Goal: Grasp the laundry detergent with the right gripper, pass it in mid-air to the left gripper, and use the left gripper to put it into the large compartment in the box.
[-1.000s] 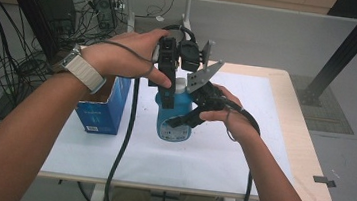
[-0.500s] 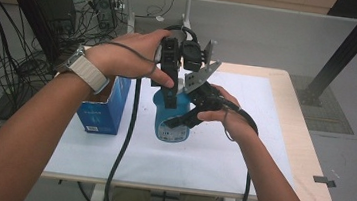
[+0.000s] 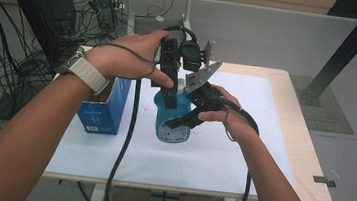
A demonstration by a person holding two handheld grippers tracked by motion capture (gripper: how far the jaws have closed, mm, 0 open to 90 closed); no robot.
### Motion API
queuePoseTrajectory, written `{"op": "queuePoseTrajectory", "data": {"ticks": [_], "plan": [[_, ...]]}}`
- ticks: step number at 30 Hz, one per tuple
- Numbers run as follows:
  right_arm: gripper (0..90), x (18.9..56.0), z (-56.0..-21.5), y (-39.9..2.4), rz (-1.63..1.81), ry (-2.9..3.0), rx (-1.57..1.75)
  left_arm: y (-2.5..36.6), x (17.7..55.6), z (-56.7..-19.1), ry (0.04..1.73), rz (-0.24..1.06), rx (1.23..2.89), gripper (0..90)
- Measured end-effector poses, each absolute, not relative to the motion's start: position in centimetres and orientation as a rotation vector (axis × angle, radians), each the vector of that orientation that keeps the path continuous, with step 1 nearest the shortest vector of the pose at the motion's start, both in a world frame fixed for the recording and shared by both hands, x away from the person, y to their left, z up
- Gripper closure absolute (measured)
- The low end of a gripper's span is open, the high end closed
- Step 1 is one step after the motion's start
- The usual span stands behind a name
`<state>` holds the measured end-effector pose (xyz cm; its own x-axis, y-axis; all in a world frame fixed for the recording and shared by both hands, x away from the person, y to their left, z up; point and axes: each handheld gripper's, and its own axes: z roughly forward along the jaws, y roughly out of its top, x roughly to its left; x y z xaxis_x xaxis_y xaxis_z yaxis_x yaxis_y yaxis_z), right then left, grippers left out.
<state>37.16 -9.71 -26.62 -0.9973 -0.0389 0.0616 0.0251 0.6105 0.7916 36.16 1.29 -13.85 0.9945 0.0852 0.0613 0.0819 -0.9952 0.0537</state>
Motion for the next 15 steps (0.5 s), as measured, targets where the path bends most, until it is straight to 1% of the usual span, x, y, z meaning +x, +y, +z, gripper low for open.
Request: {"op": "queuePoseTrajectory", "data": {"ticks": [15], "plan": [[43.5,37.07,-26.62,-9.85,-1.344,-2.76,0.011,1.34,36.1,-13.86,0.126,0.103,3.084,8.1]]}}
